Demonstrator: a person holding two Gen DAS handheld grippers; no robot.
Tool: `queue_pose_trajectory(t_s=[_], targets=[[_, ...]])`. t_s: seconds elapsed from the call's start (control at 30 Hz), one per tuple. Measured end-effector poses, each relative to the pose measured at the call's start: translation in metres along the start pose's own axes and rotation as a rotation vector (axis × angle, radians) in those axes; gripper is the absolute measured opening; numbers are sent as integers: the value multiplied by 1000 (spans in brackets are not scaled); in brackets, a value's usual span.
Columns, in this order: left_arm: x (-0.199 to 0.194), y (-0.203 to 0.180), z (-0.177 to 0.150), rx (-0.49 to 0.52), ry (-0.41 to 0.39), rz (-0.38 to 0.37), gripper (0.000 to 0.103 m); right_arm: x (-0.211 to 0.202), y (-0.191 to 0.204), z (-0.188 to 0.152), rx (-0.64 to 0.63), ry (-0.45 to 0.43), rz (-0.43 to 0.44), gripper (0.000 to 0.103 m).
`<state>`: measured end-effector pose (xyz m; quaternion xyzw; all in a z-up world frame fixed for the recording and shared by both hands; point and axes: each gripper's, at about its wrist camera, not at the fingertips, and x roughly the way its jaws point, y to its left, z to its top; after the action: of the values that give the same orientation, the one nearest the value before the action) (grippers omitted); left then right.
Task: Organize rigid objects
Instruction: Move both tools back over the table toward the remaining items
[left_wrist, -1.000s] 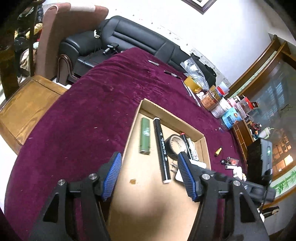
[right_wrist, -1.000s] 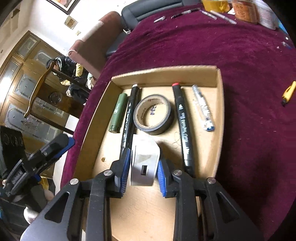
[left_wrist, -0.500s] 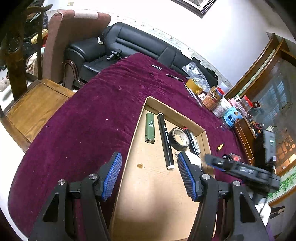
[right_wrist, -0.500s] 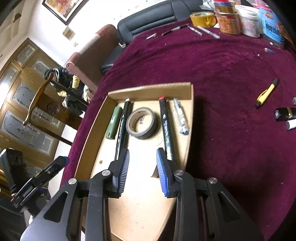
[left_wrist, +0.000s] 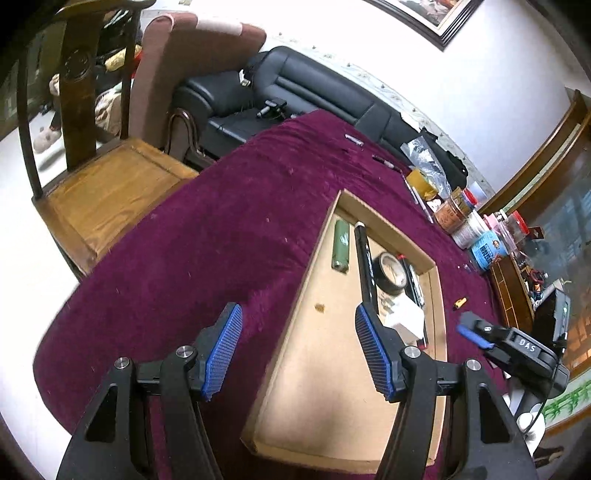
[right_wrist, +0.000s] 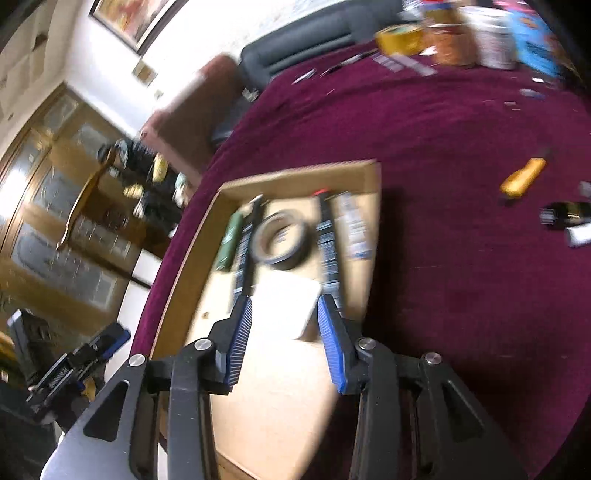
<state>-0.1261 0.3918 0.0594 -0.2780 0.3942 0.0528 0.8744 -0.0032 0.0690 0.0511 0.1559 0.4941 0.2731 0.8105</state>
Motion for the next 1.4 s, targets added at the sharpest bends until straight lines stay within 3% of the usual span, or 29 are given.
queue_pose_trajectory(t_s=[0.1, 0.2, 0.33, 0.47, 0.8, 1.03, 1.23, 1.4], targets=[[4, -11, -7, 3, 36, -20, 58, -35, -40, -2, 30, -68, -79, 37], [6, -32, -13, 38, 56, -30, 58, -64, -79, -1, 78, -128, -176, 50], [10, -66, -23, 95, 77, -48, 58, -97, -129, 0, 103, -190, -391, 50], [17, -105, -34, 164, 113, -66, 58, -118, -163, 2, 130, -216, -489, 50], [45, -219, -65, 372, 215, -103, 57, -141, -222, 28, 189, -334, -592, 50], [98, -310, -81, 554, 278, -110, 57, -165, -255, 15, 267, -496, -578, 51], [165, -377, -110, 724, 355, -121, 57, -178, -278, 10, 390, -522, -521, 55], [194, -419, -127, 906, 318, -120, 57, -174, -278, 13, 389, -502, -495, 55]])
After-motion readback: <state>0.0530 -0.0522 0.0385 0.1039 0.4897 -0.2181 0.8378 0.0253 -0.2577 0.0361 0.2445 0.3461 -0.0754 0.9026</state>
